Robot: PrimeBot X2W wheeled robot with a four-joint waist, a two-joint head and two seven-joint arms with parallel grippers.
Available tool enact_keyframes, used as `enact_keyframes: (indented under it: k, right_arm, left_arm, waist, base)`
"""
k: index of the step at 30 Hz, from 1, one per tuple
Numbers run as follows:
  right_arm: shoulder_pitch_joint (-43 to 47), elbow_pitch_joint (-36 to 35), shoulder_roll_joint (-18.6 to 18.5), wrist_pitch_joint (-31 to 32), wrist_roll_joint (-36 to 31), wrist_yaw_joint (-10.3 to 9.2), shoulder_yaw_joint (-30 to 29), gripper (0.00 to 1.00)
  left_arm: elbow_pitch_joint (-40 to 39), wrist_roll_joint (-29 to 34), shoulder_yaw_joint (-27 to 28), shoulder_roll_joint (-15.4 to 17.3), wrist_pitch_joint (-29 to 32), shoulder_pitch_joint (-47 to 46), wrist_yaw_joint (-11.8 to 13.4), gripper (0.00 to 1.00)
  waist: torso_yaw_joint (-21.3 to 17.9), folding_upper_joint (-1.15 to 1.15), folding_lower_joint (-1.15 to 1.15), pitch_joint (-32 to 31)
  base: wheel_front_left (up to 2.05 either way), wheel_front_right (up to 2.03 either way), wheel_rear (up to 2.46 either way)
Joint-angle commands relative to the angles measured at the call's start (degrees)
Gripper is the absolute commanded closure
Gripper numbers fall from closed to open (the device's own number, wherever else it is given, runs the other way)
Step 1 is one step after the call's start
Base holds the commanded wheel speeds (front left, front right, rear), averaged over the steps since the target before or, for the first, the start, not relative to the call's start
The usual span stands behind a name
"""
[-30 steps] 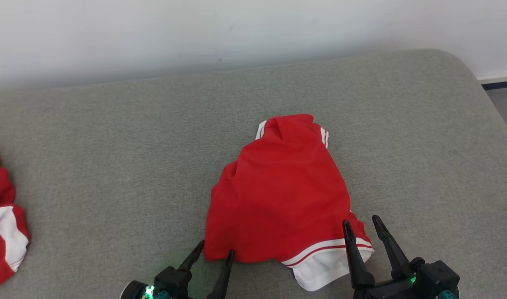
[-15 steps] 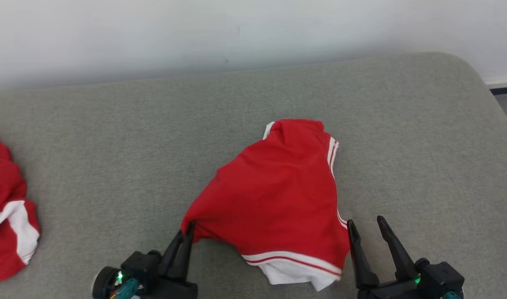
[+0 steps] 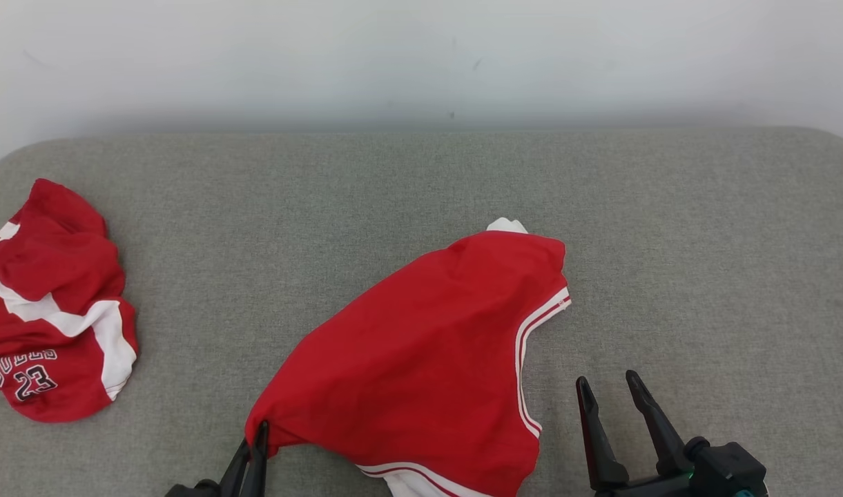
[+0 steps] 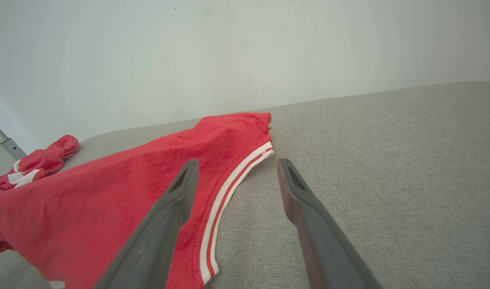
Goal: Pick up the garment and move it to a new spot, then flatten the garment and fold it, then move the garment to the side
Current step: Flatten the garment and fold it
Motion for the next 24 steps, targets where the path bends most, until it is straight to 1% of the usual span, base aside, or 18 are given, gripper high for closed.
enact_keyframes:
  k: [1,5,9,12,16,19,22,24]
  right_arm:
    - [0.4,0.1,0.0,0.0,-0.4,0.2,0.2,0.0]
    - [0.0,0.2,0.0,0.0,-0.6,0.19,0.1,0.0]
    - [-0.5,0.3,0.0,0.0,-0.7,0.2,0.1,0.0]
    - [-0.6,0.6,0.0,0.0,-0.5,0.2,0.1,0.0]
    - [-0.8,1.0,0.0,0.0,-0.4,0.19,0.0,0.0]
    - [-1.0,1.3,0.0,0.0,-0.2,0.19,-0.2,0.0]
    - [-1.7,1.6,0.0,0.0,0.0,0.2,0.0,0.0]
    - [-1.9,1.8,0.0,0.0,0.1,0.2,0.0,0.0]
  left_arm:
    - [0.4,0.1,0.4,-0.5,-0.2,0.1,0.1,1.0]
    - [-0.2,1.2,-0.3,-0.6,-0.2,-1.5,0.1,1.0]
    - [-1.6,2.9,-3.7,0.0,-0.2,-4.5,0.1,1.0]
    - [-1.7,4.8,-9.0,0.7,-0.2,-8.0,0.1,1.0]
    - [0.4,4.4,-17.3,0.7,-0.2,-12.9,0.1,1.0]
    - [4.1,3.2,-24.8,0.6,-0.2,-16.1,0.1,1.0]
    - [8.8,0.3,-31.4,0.2,-0.2,-18.6,0.1,1.0]
    - [11.7,-2.1,-34.5,-0.2,-0.2,-20.0,0.1,1.0]
  waist:
    - [0.3,0.0,0.0,-0.4]
    - [-0.4,0.0,0.0,-0.6]
    - [-2.3,0.0,0.0,-0.4]
    - [-4.2,0.0,0.0,-0.3]
    - [-6.6,0.0,0.0,0.1]
    - [-8.2,0.0,0.0,0.4]
    - [-9.2,0.0,0.0,0.8]
    - [-9.4,0.0,0.0,1.0]
  base:
    - [0.0,0.0,0.0]
    - [0.0,0.0,0.0]
    - [0.0,0.0,0.0]
    - [0.0,0.0,0.0]
    - [0.0,0.0,0.0]
    - [0.0,0.0,0.0]
    - [0.0,0.0,0.0]
    - [0.0,0.0,0.0]
